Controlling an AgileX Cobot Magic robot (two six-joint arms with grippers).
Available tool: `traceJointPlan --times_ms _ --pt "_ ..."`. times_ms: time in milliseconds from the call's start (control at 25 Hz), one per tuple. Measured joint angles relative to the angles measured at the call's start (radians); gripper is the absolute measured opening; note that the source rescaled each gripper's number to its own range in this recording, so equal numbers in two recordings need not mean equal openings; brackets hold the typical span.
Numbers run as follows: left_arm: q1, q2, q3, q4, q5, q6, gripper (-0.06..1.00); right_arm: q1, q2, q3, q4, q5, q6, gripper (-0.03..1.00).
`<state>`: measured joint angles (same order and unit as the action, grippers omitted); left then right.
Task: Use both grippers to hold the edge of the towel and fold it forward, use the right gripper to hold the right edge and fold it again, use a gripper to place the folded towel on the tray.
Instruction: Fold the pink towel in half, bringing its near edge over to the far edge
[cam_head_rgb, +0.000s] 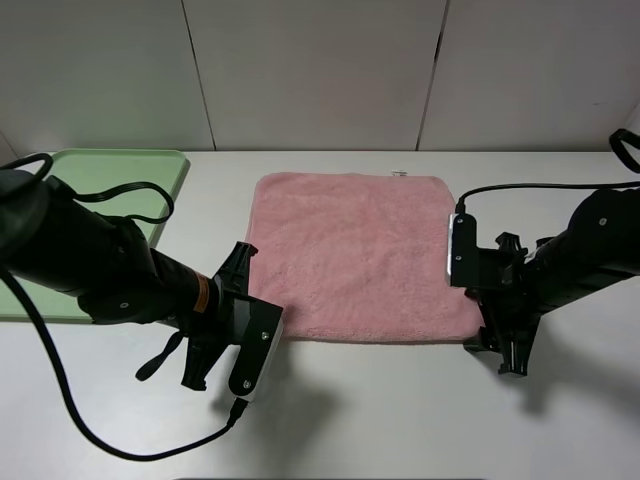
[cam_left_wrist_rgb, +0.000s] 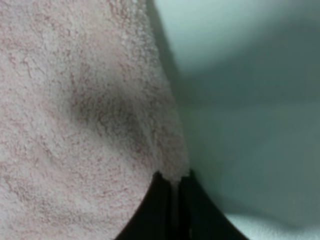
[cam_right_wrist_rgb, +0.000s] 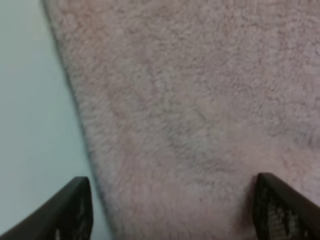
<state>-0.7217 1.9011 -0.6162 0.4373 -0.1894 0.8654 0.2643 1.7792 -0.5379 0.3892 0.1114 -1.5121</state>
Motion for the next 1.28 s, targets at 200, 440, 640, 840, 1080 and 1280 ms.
traceJointPlan --times_ms 200,440,640,840,1080,1280 --pt "0.000 0.000 0.000 0.000 0.000 0.000 0.00 0.005 0.011 -0.003 0.007 -0.017 0.009 0.58" --pt "0.000 0.000 0.000 0.000 0.000 0.000 0.00 0.009 0.019 -0.003 0.005 -0.048 0.009 0.34" --pt "0.000 0.000 0.000 0.000 0.000 0.000 0.00 0.011 0.026 -0.003 0.002 -0.059 0.009 0.23" --pt "0.000 0.000 0.000 0.000 0.001 0.000 0.00 0.011 0.027 -0.003 -0.002 -0.063 0.006 0.01" --pt "0.000 0.000 0.000 0.000 0.001 0.000 0.00 0.011 0.029 -0.003 -0.011 -0.068 0.006 0.00" --pt "0.000 -0.004 0.000 0.000 0.003 0.000 0.00 0.011 0.003 -0.003 -0.047 -0.059 0.006 0.00"
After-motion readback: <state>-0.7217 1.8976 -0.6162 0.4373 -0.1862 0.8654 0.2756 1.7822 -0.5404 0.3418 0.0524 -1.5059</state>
